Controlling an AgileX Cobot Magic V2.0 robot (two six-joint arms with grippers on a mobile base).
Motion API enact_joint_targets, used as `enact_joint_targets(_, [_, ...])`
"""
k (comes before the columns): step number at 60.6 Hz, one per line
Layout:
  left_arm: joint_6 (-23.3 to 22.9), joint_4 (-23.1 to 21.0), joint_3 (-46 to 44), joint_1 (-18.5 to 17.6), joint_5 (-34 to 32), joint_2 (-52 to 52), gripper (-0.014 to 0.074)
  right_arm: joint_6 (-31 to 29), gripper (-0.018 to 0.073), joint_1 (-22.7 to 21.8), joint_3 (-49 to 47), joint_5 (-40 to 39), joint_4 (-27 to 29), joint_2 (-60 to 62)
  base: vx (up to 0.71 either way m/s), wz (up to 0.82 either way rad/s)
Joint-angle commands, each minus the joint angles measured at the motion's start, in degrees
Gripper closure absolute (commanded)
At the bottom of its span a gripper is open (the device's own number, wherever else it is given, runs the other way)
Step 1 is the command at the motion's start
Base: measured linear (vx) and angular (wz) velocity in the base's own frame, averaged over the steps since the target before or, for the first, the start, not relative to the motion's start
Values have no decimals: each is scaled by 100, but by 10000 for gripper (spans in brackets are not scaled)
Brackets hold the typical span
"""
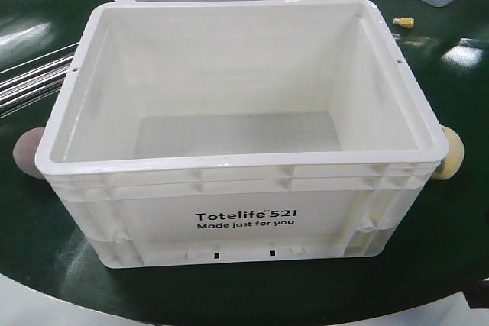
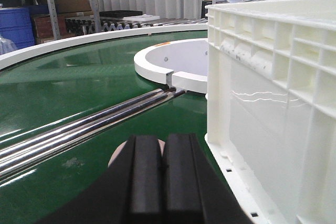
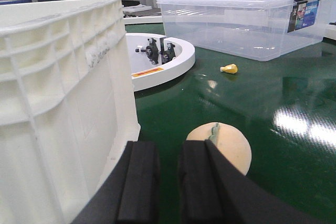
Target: Place moving items into box and shelve
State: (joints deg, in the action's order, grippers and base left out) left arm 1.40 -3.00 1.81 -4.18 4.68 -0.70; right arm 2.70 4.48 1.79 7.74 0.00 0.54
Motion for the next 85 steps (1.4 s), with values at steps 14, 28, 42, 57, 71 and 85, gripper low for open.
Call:
enact_joint_targets(14, [-45, -50, 102, 20, -498, -33, 603, -61, 342, 1, 31, -490, 0, 76, 0, 0])
enact_joint_targets(28, [-45, -50, 102, 20, -498, -33, 603, -61, 342, 1, 31, -490, 0, 76, 0, 0])
enact_joint_targets(42, [-45, -50, 102, 20, -503, -33, 603, -61, 342, 1, 31, -490, 0, 76, 0, 0])
enact_joint_targets(57, [-45, -50, 62, 20, -725, -33, 603, -61, 342, 1, 31, -705, 0, 76, 0, 0])
enact_joint_targets(71, [-38, -50, -819, 20, -895, -33, 603, -55, 342, 1, -512, -1244, 0, 76, 0, 0])
enact_joint_targets(85, [24, -23, -2733, 20, -131, 381, 603, -148, 342, 1, -2589, -623, -336, -647, 0, 0])
